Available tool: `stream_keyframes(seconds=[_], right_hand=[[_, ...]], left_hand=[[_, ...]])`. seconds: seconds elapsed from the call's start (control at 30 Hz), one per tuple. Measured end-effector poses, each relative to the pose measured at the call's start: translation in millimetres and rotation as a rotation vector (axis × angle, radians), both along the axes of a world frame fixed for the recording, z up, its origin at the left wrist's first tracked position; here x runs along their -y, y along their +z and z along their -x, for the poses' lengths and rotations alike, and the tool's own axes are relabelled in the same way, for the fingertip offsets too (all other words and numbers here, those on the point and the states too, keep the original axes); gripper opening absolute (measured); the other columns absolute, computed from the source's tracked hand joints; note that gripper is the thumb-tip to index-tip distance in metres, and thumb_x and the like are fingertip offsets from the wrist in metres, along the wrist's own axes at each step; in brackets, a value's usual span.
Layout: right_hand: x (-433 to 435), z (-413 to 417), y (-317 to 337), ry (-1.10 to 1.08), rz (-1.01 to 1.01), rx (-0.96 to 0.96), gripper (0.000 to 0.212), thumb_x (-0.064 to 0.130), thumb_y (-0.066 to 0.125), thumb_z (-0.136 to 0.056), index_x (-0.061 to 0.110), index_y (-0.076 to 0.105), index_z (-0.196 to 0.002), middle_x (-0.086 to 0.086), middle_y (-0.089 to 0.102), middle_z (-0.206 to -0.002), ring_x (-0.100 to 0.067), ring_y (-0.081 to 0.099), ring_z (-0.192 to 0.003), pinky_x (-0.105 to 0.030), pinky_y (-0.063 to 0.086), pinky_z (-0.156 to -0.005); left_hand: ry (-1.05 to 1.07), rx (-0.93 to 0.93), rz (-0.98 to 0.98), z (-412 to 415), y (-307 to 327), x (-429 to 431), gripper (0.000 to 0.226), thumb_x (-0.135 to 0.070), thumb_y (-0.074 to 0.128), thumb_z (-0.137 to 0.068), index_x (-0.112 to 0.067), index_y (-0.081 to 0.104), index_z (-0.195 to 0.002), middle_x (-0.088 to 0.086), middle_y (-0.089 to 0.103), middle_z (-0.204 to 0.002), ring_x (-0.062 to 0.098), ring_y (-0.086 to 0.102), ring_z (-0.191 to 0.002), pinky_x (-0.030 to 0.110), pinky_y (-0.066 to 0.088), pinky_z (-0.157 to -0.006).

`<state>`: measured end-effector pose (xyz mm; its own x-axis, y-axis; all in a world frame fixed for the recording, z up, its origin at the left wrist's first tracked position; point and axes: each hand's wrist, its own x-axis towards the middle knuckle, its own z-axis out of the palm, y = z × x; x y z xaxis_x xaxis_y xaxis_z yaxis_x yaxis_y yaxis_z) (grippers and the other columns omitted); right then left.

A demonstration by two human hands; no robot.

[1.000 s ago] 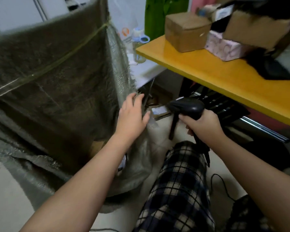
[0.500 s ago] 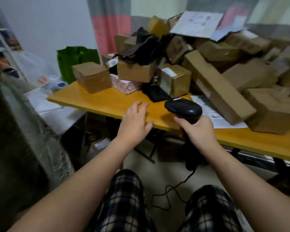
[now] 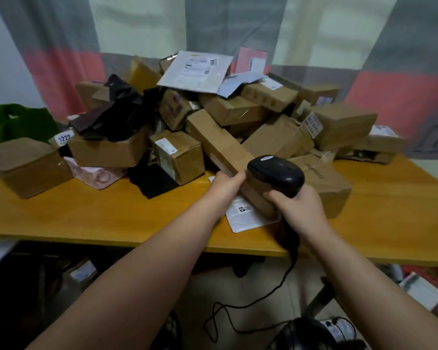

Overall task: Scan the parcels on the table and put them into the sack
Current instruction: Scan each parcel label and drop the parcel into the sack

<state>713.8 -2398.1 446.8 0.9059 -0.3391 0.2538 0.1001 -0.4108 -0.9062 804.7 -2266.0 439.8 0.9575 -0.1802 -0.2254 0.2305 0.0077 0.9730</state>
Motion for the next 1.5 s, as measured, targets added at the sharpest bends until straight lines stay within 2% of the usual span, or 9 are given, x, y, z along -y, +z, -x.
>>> stream_keyframes(seconds=[0.3, 0.5, 0.63, 0.83, 1.0, 1.1, 1.27, 1.4, 1.5], right_hand=[[-7, 24, 8, 0.142, -0.187, 0.174, 0.03, 0.013, 0.075, -0.079, 0.037, 0.063, -0.091, 0.026, 0.069, -0.085, 0.014, 0.06, -0.086, -0.003, 0.045, -0.067], [-22, 48, 7, 0.279, -0.46, 0.198, 0.031, 0.008, 0.075, -0.078, 0.034, 0.073, -0.096, 0.004, 0.074, -0.101, -0.011, 0.068, -0.098, -0.028, 0.055, -0.082], [-59, 61, -4, 0.344, -0.508, 0.177, 0.045, 0.004, 0.078, -0.072, 0.02, 0.065, -0.111, 0.007, 0.074, -0.101, -0.009, 0.069, -0.096, -0.02, 0.055, -0.073], [-107, 75, -12, 0.241, -0.443, 0.248, 0.046, -0.009, 0.075, -0.073, 0.029, 0.063, -0.097, 0.012, 0.07, -0.092, 0.005, 0.066, -0.085, -0.013, 0.052, -0.07], [-113, 76, 1, 0.269, -0.554, 0.259, 0.038, 0.008, 0.077, -0.079, 0.012, 0.066, -0.115, -0.001, 0.073, -0.107, -0.013, 0.067, -0.103, -0.03, 0.056, -0.083], [-105, 73, 7, 0.23, -0.531, 0.268, 0.025, 0.013, 0.076, -0.08, 0.027, 0.072, -0.101, 0.004, 0.074, -0.099, -0.012, 0.068, -0.1, -0.033, 0.055, -0.085], [-91, 70, 6, 0.206, -0.26, 0.194, 0.03, 0.016, 0.076, -0.08, 0.021, 0.068, -0.109, 0.004, 0.071, -0.1, -0.009, 0.065, -0.097, -0.028, 0.052, -0.081], [-93, 70, -7, 0.207, -0.03, 0.131, 0.028, 0.022, 0.077, -0.079, 0.033, 0.064, -0.102, 0.014, 0.067, -0.099, 0.001, 0.06, -0.094, -0.02, 0.045, -0.079], [-95, 70, -23, 0.157, 0.089, 0.09, 0.032, 0.028, 0.076, -0.079, 0.02, 0.067, -0.109, 0.001, 0.07, -0.1, -0.017, 0.064, -0.098, -0.03, 0.049, -0.084]], left_hand=[[0.085, 0.037, 0.22, 25, 14, -13, 0.04, -0.033, 0.071, -0.084, -0.014, 0.059, -0.116, 0.004, 0.071, -0.104, 0.015, 0.07, -0.088, 0.025, 0.057, -0.062], [0.04, 0.122, 0.271, 62, 18, -61, 0.037, -0.035, 0.059, -0.093, -0.015, 0.056, -0.125, 0.006, 0.068, -0.117, 0.018, 0.066, -0.104, 0.034, 0.055, -0.088], [0.064, 0.126, 0.504, 95, 10, -82, 0.025, -0.03, 0.043, -0.101, -0.018, 0.056, -0.119, 0.008, 0.069, -0.112, 0.018, 0.068, -0.101, 0.035, 0.058, -0.081], [0.15, 0.304, -0.094, 133, 11, -101, 0.066, -0.071, 0.036, -0.087, -0.03, 0.042, -0.139, -0.001, 0.045, -0.138, 0.016, 0.045, -0.127, 0.044, 0.038, -0.107], [0.014, 0.391, -0.025, 138, 19, -136, 0.053, -0.044, 0.064, -0.088, -0.025, 0.05, -0.135, -0.002, 0.063, -0.119, 0.002, 0.066, -0.096, 0.018, 0.053, -0.073], [0.037, 0.522, -0.166, 128, 24, -153, 0.037, -0.038, 0.059, -0.092, -0.028, 0.051, -0.127, -0.01, 0.062, -0.107, -0.01, 0.063, -0.081, 0.006, 0.045, -0.059], [-0.16, 0.608, -0.875, 97, 32, -181, 0.041, -0.033, 0.054, -0.096, -0.028, 0.043, -0.136, -0.003, 0.053, -0.128, 0.016, 0.052, -0.114, 0.031, 0.043, -0.09], [-0.4, 0.498, -1.064, 79, 27, -191, 0.045, -0.038, 0.052, -0.096, -0.034, 0.041, -0.14, -0.001, 0.051, -0.135, 0.017, 0.049, -0.117, 0.038, 0.042, -0.099], [-0.251, 0.698, -1.194, 72, 18, -191, 0.043, -0.04, 0.054, -0.095, -0.026, 0.051, -0.136, 0.003, 0.056, -0.127, 0.022, 0.051, -0.115, 0.039, 0.043, -0.096]])
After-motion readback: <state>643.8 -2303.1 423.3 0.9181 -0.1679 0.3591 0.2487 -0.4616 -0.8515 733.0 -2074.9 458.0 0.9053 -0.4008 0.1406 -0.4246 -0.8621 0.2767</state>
